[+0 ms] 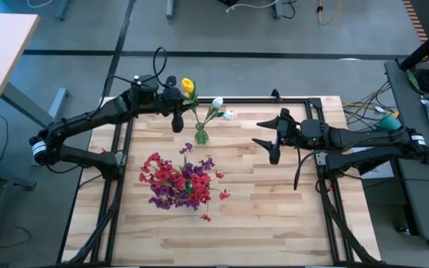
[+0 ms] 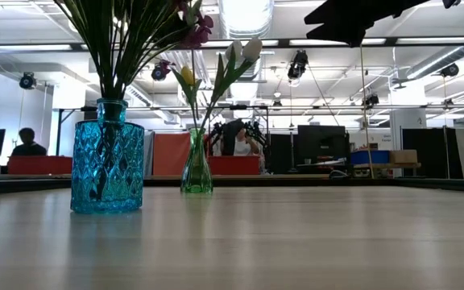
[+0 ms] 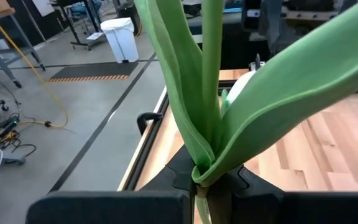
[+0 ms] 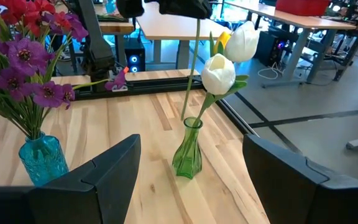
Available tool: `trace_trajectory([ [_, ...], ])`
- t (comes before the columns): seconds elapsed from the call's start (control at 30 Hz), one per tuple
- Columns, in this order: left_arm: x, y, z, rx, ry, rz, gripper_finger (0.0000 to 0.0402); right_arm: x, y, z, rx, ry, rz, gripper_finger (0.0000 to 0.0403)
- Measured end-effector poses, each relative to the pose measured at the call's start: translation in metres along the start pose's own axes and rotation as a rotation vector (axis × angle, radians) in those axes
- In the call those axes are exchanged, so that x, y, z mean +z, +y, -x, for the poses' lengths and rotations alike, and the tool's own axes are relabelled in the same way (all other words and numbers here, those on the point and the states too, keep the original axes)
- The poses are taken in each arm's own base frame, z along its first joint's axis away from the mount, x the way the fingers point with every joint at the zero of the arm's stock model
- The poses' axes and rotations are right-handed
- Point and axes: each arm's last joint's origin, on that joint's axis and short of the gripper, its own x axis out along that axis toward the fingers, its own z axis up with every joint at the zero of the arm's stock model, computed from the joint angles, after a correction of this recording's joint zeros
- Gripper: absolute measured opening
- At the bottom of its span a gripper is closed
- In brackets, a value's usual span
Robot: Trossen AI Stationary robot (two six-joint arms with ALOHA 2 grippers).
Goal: Sort flowers into vase by color
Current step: Put the yellow flower into the green vase
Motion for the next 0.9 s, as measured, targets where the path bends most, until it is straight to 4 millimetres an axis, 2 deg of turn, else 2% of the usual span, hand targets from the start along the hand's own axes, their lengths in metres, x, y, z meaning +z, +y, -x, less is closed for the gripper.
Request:
trace_trajectory([
  [0.4, -0.005, 0.009, 0.0, 0.035, 0.01, -0.025, 0.0001, 0.0, 0.0, 0.0, 0.0, 0.0, -0.011, 0.0274],
  [0.67, -0.017, 0.012, -0.017, 0.022, 0.065, -0.019, 0.0001, 0.0, 0.0, 0.0, 0.0, -0.001, -0.012, 0.0274],
  [0.9, -0.02, 0.012, -0.021, 0.017, 0.08, -0.008, 0.0006, 0.0, 0.0, 0.0, 0.0, -0.001, -0.019, 0.0274],
])
